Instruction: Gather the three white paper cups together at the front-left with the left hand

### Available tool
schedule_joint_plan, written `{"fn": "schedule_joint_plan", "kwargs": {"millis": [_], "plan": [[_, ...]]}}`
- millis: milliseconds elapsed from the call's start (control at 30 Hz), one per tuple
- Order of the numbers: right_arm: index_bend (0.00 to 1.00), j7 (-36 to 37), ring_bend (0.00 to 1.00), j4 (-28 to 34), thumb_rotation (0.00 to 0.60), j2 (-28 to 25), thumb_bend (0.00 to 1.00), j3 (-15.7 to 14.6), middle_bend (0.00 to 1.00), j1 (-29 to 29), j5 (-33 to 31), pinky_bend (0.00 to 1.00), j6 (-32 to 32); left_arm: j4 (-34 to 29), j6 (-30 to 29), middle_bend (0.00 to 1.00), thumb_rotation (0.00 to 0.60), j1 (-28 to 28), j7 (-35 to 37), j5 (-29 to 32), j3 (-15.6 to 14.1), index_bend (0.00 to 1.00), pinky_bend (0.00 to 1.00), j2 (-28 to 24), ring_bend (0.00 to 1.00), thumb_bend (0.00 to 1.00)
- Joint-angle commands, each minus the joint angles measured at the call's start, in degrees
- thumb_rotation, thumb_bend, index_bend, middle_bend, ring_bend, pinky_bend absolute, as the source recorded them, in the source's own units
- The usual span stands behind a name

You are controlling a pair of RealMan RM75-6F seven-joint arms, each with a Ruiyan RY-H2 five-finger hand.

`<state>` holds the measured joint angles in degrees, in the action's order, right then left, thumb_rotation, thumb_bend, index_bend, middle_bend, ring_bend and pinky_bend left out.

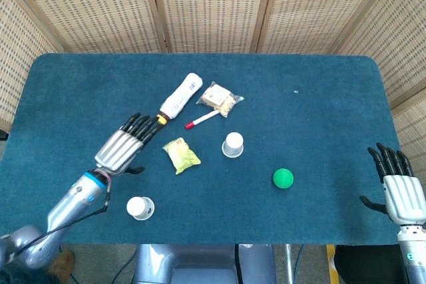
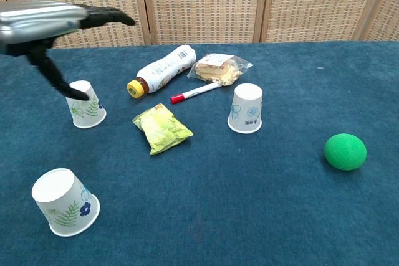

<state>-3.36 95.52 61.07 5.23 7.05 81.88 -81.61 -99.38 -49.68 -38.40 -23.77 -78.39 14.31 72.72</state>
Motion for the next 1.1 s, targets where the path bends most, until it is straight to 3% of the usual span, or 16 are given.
{"fn": "schedule_joint_plan", "kwargs": {"millis": [33,300,500,700,800,933,1100], "plan": [[0.00,0.4,0.00,-1.0,0.600,0.4,0.00,0.6,0.00,0.3,-1.6,0.00,1.0,8.8,12.5,0.00,0.600,-12.7,-4.2,9.7,4.6,0.00,0.00,9.0,0.00,0.00],[0.00,0.5,0.00,-2.7,0.600,1.0,0.00,1.7,0.00,1.0,-5.0,0.00,3.0,23.6,18.0,0.00,0.600,-27.8,-11.2,22.6,4.5,0.00,0.00,21.4,0.00,0.00],[0.00,1.0,0.00,-3.8,0.600,1.1,0.00,2.2,0.00,1.2,-6.7,0.00,4.0,30.6,18.2,0.00,0.600,-34.7,-14.8,29.8,2.7,0.03,0.00,26.7,0.00,0.00],[0.00,2.5,0.00,-5.0,0.600,0.9,0.00,2.6,0.00,0.8,-8.2,0.00,4.4,37.4,18.4,0.02,0.600,-39.2,-16.3,34.9,0.1,0.12,0.09,30.8,0.05,0.00],[0.00,3.0,0.00,-5.2,0.600,0.8,0.00,2.8,0.00,0.5,-8.2,0.00,3.9,40.9,17.6,0.12,0.600,-40.1,-15.5,36.1,-0.3,0.22,0.18,33.0,0.15,0.00],[0.00,3.4,0.00,-5.3,0.600,0.6,0.00,2.8,0.00,0.2,-8.2,0.00,3.7,44.6,16.1,0.31,0.600,-40.0,-12.4,34.6,-0.1,0.42,0.34,35.4,0.35,0.03],[0.00,3.7,0.00,-5.4,0.600,0.6,0.00,2.7,0.00,0.1,-7.9,0.00,3.6,45.7,15.3,0.40,0.600,-38.8,-7.5,31.1,0.5,0.53,0.41,35.6,0.43,0.09]]}}
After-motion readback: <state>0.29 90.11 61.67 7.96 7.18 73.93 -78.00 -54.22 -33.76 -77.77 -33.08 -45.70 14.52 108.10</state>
